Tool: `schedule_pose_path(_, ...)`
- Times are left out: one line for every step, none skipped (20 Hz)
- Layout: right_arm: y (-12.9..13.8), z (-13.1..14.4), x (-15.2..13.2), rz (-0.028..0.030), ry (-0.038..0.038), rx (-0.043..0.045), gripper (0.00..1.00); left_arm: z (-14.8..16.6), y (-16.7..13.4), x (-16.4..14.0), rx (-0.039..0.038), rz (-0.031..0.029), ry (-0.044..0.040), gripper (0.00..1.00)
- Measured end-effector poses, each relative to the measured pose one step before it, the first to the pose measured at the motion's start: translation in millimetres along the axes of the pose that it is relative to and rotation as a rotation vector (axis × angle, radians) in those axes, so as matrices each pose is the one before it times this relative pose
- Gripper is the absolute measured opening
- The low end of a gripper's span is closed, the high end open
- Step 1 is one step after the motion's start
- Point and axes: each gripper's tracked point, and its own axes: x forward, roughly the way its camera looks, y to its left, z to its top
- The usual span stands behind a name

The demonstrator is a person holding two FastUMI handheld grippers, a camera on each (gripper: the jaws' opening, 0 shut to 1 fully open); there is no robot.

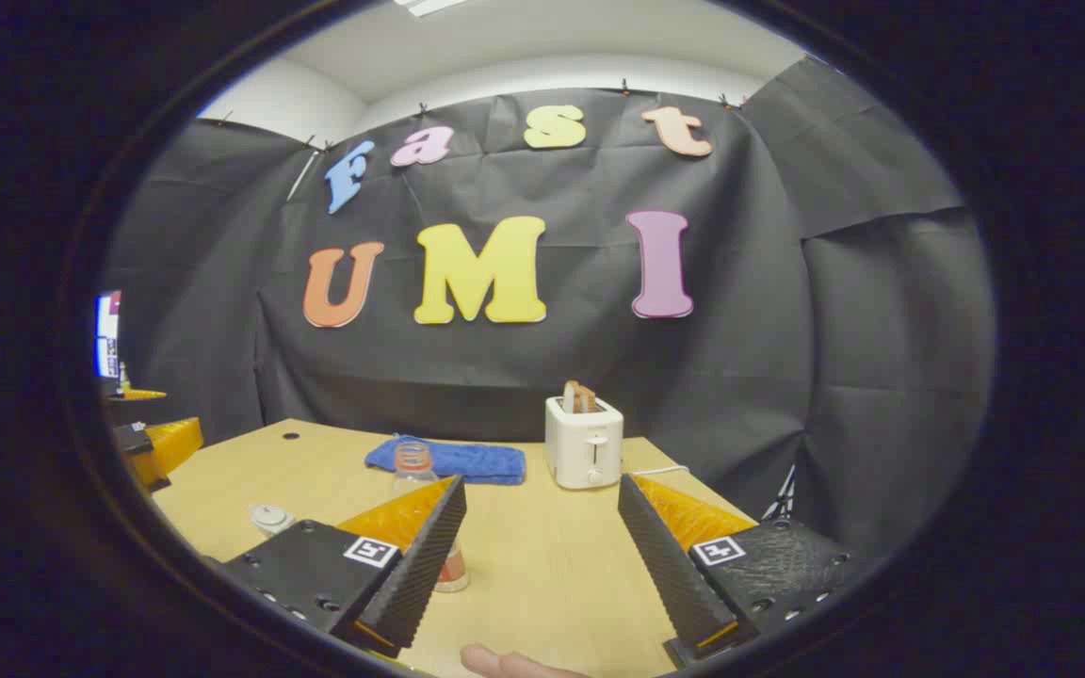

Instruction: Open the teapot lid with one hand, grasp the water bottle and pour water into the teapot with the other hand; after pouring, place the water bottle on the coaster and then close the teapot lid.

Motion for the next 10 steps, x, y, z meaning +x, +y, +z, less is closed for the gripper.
schedule_pose_path(1.03, -1.81, 1.58, -0.00715, -0.00839, -0.04739, 0.97, 2.15, 4.75, 2.84, -0.02182, 0.00307, 0.00494, 0.99)
schedule_pose_path(-1.98, -0.19, 0.93, -0.01619, -0.00539, -0.03751, 0.95, -5.23, -0.19, 1.43, -0.00756, -0.00705, 0.01832, 0.99)
schedule_pose_path(-3.73, -0.57, 1.28, -0.01992, -0.00385, -0.02197, 0.94, -5.64, 2.13, 4.06, -0.00178, 0.00812, 0.01636, 0.99)
schedule_pose_path(1.05, -0.05, -1.18, 0.00017, 0.00041, -0.00666, 0.95, -3.25, 5.30, 1.72, 0.00333, 0.01455, 0.01161, 0.99)
schedule_pose_path(3.68, -1.13, -1.88, 0.01392, 0.00176, 0.00435, 0.97, -4.54, 2.48, 3.17, 0.00429, 0.01101, 0.01293, 0.99)
schedule_pose_path(0.82, 1.77, -1.88, 0.00621, -0.00034, 0.01031, 0.95, -3.79, -0.63, 2.18, 0.00092, 0.00569, 0.01302, 0.99)
schedule_pose_path(-2.64, 1.18, -1.26, 0.00048, -0.00492, 0.00831, 0.95, -2.57, -0.98, 1.54, 0.00178, 0.00018, 0.00907, 0.99)
schedule_pose_path(-1.89, 2.33, -1.73, -0.00339, -0.00656, 0.00191, 0.95, -1.71, -0.13, 1.04, -0.00026, -0.00327, 0.00448, 1.00)
schedule_pose_path(-2.38, 1.07, 0.14, -0.00708, -0.00404, -0.00080, 0.95, 0.39, -1.26, 0.80, -0.00488, -0.00379, 0.00001, 1.00)
schedule_pose_path(-1.52, 0.71, 0.04, -0.00472, -0.00254, -0.00542, 0.95, -0.07, -0.77, -0.35, -0.00562, -0.00493, -0.00184, 1.00)
